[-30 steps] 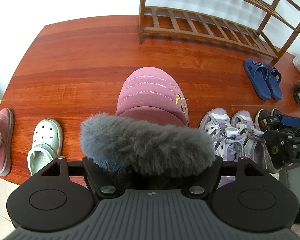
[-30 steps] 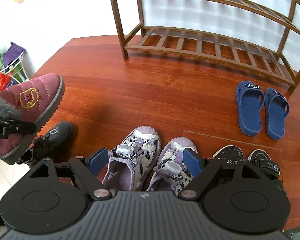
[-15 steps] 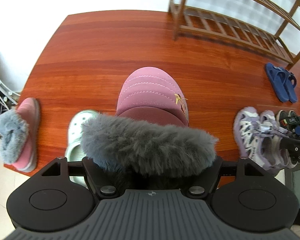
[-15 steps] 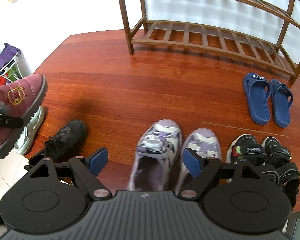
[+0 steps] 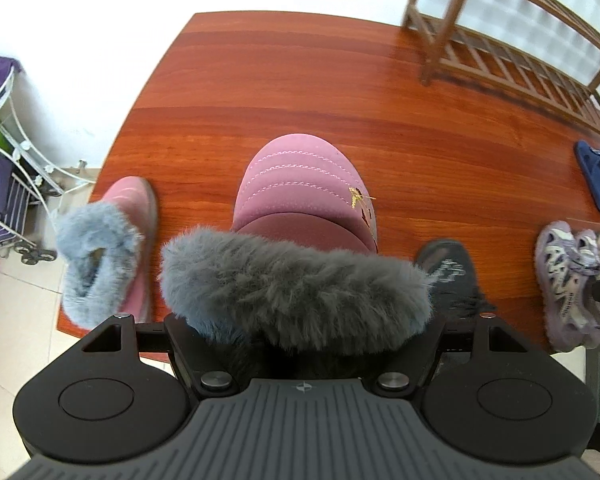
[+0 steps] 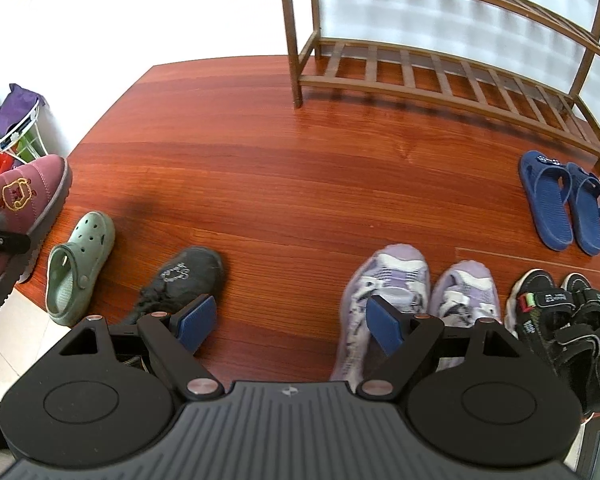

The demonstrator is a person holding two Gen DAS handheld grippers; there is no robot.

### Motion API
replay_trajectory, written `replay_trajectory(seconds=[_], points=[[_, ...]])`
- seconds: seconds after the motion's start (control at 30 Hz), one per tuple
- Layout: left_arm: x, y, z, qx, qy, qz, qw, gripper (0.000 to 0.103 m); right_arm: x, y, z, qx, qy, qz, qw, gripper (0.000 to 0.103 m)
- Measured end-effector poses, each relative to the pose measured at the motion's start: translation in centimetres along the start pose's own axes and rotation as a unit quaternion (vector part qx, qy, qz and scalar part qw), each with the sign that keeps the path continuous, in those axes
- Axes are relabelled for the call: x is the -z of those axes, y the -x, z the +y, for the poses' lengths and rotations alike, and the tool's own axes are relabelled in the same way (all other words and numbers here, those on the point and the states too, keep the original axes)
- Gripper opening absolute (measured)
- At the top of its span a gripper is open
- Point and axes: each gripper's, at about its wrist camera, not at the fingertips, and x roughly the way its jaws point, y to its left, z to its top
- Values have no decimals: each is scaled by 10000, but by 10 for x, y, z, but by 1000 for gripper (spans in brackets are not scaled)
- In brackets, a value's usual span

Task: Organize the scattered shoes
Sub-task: 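Lower the maroon boot beside the pink fur boot and open the left tool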

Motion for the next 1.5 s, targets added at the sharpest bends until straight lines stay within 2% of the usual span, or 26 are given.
replay_trajectory(seconds=[0.37,0.57,0.93,1.27,1.37,1.5], points=[[-1,-27,55,-156,202,85,9996,73,-1,-6,34,140,-30,36,9999,86],[-1,-55,72,-96,593,146,9981,73,0,-6,44,245,-51,40,9997,86],[5,-91,82,-148,543,314,9979,73,3,-5,50,474,-164,52,9987,86],[8,-99,77,-291,279,277,9988,74,6,-6,50,498,-250,56,9984,86],[6,-99,79,-278,368,346,9983,76,6,-8,51,477,-235,57,9986,86],[5,-94,78,-334,363,332,9982,84,6,-8,52,452,-225,29,9987,86]])
